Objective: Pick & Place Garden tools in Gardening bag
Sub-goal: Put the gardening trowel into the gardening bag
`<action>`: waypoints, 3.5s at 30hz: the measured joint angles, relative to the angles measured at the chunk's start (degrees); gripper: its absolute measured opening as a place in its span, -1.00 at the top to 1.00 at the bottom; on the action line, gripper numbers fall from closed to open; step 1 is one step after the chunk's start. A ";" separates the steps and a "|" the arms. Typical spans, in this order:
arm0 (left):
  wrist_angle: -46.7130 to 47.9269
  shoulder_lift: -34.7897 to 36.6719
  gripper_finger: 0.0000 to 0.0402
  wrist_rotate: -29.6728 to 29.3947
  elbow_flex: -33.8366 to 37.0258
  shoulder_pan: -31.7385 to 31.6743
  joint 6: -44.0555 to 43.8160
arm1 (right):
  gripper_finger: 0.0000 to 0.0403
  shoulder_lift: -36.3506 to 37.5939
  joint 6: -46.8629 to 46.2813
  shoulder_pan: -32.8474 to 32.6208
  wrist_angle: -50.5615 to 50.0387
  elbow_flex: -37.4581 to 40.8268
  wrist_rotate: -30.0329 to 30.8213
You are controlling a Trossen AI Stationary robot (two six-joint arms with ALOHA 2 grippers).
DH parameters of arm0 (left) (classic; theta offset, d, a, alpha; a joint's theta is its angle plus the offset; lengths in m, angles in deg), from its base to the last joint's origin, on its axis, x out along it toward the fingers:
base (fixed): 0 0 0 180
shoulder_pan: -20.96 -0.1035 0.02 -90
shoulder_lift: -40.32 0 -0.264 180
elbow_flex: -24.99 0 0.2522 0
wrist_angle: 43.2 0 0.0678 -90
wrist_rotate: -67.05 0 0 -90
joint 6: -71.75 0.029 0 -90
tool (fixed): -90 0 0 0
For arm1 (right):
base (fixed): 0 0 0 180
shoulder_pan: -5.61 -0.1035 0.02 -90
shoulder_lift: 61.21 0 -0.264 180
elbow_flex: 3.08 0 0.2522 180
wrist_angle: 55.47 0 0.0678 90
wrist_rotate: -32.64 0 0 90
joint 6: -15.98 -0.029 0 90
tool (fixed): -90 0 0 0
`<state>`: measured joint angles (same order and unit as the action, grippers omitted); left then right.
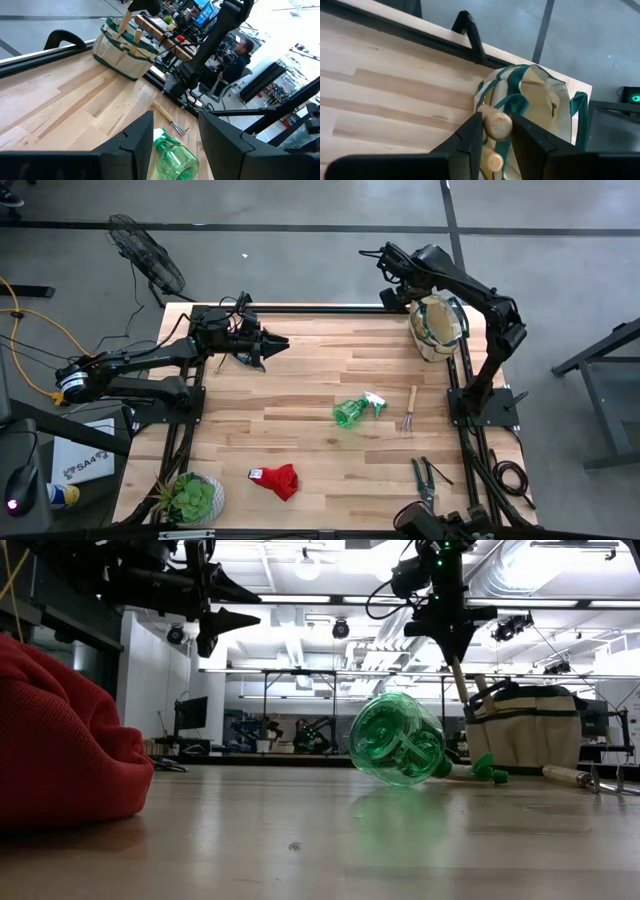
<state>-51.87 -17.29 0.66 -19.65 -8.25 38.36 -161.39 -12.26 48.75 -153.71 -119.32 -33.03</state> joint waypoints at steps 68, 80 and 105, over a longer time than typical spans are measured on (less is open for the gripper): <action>0.09 0.00 0.23 0.46 0.00 -0.02 -0.55 | -0.07 2.14 -5.59 1.79 -3.90 7.19 4.73; 0.07 0.00 0.23 0.48 0.00 -0.02 -0.57 | 0.19 9.79 -6.21 2.05 -0.43 7.17 2.16; 0.02 0.00 0.23 0.31 0.00 -0.02 -1.42 | 0.99 9.68 -2.01 1.64 13.87 17.22 -6.68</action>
<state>-51.85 -17.29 0.97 -19.65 -8.27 36.94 -151.71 -14.27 50.39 -139.84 -102.10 -39.71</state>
